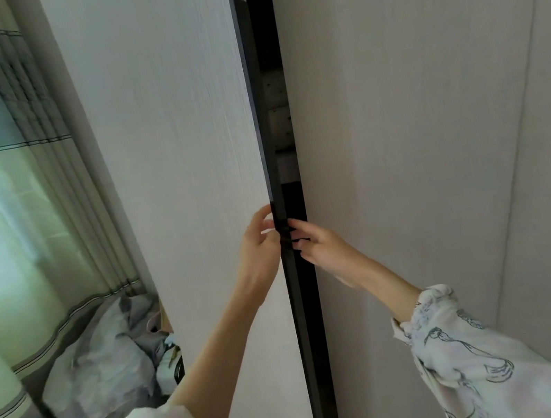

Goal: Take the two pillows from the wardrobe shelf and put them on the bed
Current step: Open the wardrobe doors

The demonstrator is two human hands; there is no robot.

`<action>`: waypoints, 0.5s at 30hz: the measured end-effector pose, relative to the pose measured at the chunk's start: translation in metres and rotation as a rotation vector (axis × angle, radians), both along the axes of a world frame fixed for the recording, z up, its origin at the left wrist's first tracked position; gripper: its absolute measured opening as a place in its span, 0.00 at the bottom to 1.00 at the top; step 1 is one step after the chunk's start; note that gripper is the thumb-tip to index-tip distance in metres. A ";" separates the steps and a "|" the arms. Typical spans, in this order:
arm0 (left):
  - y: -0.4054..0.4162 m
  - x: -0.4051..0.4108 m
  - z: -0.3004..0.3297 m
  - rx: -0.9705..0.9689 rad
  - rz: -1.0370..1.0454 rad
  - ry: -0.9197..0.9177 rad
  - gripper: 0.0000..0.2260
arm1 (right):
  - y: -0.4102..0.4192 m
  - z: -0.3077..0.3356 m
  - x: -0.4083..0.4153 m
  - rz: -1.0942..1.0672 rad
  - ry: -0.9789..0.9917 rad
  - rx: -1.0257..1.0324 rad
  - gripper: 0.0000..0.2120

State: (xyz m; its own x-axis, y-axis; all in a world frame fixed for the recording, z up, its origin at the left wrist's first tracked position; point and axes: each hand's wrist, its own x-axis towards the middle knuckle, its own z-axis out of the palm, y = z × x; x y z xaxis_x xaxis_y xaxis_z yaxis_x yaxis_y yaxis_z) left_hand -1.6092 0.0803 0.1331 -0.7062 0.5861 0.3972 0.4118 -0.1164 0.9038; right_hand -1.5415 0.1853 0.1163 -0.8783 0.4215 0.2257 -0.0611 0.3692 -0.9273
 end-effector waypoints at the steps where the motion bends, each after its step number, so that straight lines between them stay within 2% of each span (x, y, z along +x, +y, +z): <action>1: -0.008 0.003 0.000 0.009 0.005 -0.003 0.19 | -0.007 0.000 0.003 0.004 0.001 -0.039 0.21; 6: -0.057 0.015 -0.005 0.069 -0.013 0.022 0.18 | -0.045 -0.002 0.020 0.082 0.048 -0.208 0.18; 15: -0.138 0.026 -0.008 0.108 0.065 -0.024 0.18 | -0.106 -0.010 0.030 0.259 0.038 -0.204 0.22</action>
State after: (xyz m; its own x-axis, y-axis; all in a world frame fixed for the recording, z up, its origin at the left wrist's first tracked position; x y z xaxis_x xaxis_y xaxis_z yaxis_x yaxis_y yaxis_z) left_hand -1.5832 -0.0580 0.1253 -0.7515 0.4935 0.4378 0.3997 -0.1874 0.8973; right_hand -1.5119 0.0796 0.1065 -0.9547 0.2254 0.1943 -0.1646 0.1440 -0.9758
